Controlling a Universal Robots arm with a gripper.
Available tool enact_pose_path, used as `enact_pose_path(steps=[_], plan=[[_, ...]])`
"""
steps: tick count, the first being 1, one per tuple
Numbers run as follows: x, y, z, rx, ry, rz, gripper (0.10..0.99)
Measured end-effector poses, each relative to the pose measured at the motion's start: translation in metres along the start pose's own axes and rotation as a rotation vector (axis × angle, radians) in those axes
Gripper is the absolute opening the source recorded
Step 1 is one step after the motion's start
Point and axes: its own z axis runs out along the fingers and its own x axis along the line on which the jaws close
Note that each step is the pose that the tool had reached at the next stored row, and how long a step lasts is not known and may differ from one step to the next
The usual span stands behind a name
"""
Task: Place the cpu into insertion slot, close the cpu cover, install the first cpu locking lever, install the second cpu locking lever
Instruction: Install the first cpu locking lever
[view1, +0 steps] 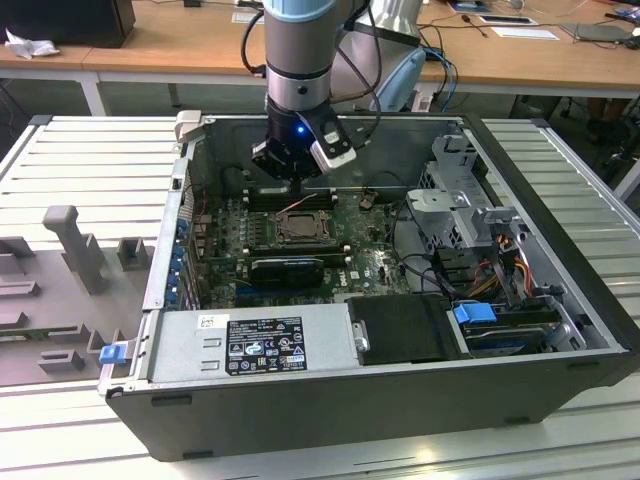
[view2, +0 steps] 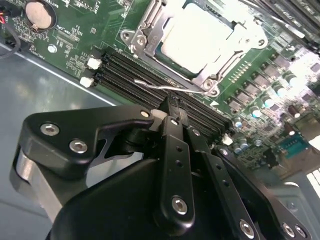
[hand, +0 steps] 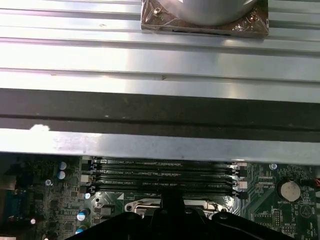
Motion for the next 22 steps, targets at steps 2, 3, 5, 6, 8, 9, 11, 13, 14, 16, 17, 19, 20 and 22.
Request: enact_pose_path(steps=[2,3,5,6,8,9,11,13,14,16,17,19,20,22], plan=[[-0.0017,0.0004,0.0019,0.0,0.0004,-0.002,0.106],[-0.0029,0.0006,0.0029,0.0,0.0005,-0.002,0.106],[-0.0054,0.0014,0.0046,0.0,0.0004,-0.002,0.106],[-0.0065,0.0016,0.0054,0.0,0.0004,-0.002,0.106],[-0.0078,0.002,0.0066,0.0,0.0005,-0.003,0.106],[-0.0088,0.0023,0.0077,0.0,0.0006,-0.004,0.106],[-0.0116,0.0026,0.0109,0.0,0.0008,-0.005,0.106],[-0.0137,0.0022,0.0136,0.0,0.001,-0.006,0.106],[-0.0144,0.0019,0.0152,0.001,0.0005,-0.007,0.106],[-0.0163,0.0012,0.0167,0.002,-0.0006,-0.007,0.106],[-0.0169,0.001,0.0171,0.002,-0.0006,-0.007,0.106],[-0.0178,0.0,0.0176,0.002,-0.0008,-0.007,0.106],[-0.018,-0.0005,0.0178,0.002,-0.0009,-0.007,0.106],[-0.0189,-0.0013,0.0183,0.002,-0.0008,-0.008,0.106]])
